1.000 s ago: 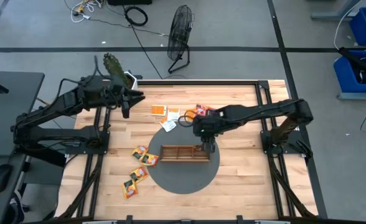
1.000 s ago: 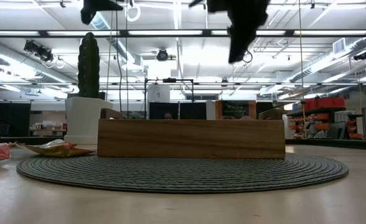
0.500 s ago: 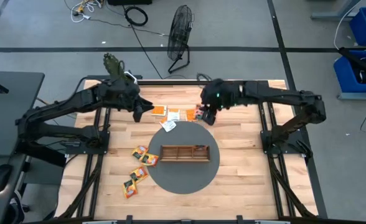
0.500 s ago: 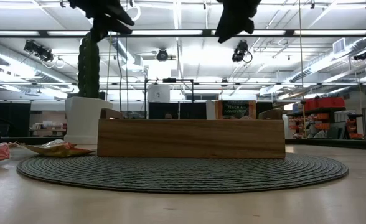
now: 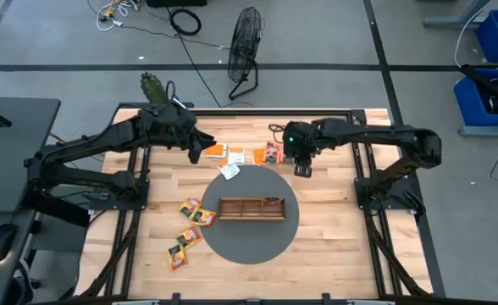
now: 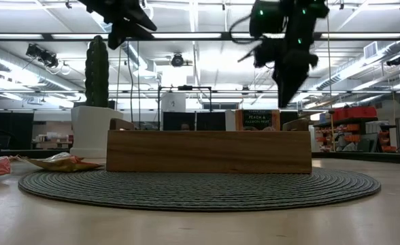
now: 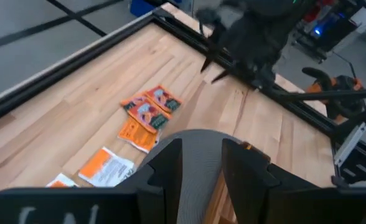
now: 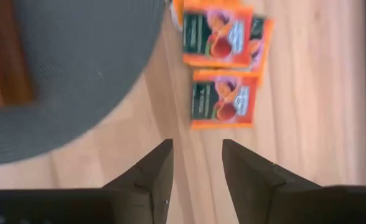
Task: Pick & Place Tea
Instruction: Put the red tea bag into the right section of the wooden organizer
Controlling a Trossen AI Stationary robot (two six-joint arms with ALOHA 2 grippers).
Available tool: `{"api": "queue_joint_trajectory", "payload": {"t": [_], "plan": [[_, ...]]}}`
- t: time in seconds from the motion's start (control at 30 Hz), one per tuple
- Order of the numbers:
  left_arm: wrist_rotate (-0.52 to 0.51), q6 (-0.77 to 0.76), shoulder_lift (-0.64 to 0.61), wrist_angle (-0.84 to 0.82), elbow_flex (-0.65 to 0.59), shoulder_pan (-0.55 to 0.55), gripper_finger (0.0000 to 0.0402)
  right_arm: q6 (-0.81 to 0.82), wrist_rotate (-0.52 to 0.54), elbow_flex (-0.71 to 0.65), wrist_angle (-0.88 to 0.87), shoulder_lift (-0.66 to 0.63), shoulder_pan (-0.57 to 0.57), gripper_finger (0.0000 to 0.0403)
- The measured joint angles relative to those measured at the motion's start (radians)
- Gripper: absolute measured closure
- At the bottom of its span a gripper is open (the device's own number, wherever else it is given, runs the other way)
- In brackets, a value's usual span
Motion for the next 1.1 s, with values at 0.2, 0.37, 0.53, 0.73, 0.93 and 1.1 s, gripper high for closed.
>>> {"api": "queue_joint_trajectory", "payload": {"t": [0.2,0.37,0.53,0.73,0.93,1.1], "plan": [[-0.011,0.000,0.000,0.012,0.000,0.001,0.0287,-0.070,-0.002,-0.161,0.254,-0.001,0.020,0.0259],[-0.012,0.001,0.000,0.012,0.000,0.001,0.0287,-0.128,-0.007,-0.272,0.458,-0.001,0.057,0.0251],[-0.011,0.000,0.000,0.011,0.000,0.001,0.0287,-0.130,0.073,-0.379,0.616,-0.001,0.079,0.0228],[-0.012,0.000,0.000,0.011,0.000,0.001,0.0287,-0.118,0.107,-0.460,0.713,-0.001,0.075,0.0203],[-0.023,0.000,0.000,0.011,0.000,0.001,0.0287,-0.112,0.113,-0.500,0.802,0.046,0.058,0.0201],[-0.027,0.000,0.000,0.011,0.000,0.001,0.0287,-0.115,0.249,-0.501,0.855,0.092,0.051,0.0210]]}}
